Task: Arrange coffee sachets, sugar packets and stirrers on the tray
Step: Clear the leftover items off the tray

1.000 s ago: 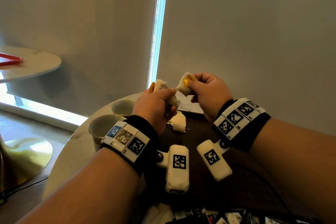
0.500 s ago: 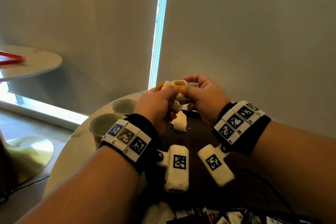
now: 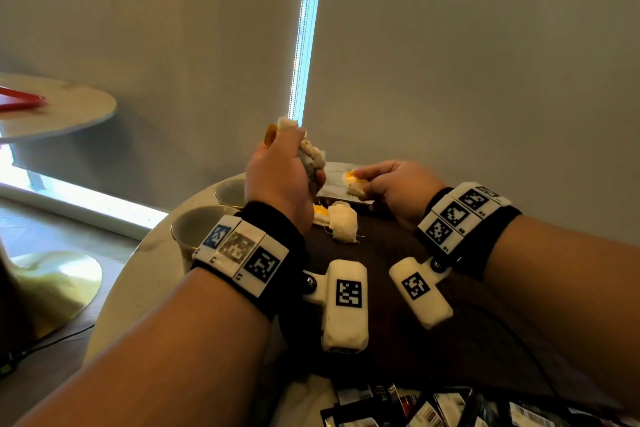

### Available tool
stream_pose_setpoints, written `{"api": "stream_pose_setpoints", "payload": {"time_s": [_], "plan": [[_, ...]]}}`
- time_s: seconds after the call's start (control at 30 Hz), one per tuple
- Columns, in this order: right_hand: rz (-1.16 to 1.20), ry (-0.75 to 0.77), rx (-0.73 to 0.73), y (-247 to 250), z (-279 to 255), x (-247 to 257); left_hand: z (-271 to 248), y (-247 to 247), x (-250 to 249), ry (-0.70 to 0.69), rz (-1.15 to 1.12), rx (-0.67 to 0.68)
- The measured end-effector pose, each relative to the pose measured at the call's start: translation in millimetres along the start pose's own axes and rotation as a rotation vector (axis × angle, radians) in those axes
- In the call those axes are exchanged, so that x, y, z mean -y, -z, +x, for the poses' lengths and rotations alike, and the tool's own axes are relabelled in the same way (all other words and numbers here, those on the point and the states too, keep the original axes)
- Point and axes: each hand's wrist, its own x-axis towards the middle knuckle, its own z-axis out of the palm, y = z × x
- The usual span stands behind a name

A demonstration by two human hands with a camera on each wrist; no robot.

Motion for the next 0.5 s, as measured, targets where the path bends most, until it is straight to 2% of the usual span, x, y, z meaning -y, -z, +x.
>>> {"api": "stream_pose_setpoints", "payload": {"time_s": [0.1,0.17,0.5], "plan": [[0.011,-0.119,0.179,-6,1,-2,-1,-2,-1,-0.005,0.001,-0.001],[0.028,-0.161,0.244,-13,3,-4,-2,0,-1,-0.003,0.000,-0.013],[-0.103,-0.235,0.298,-31,17,-4,-2,3,-4,0.024,0.003,0.008]]}}
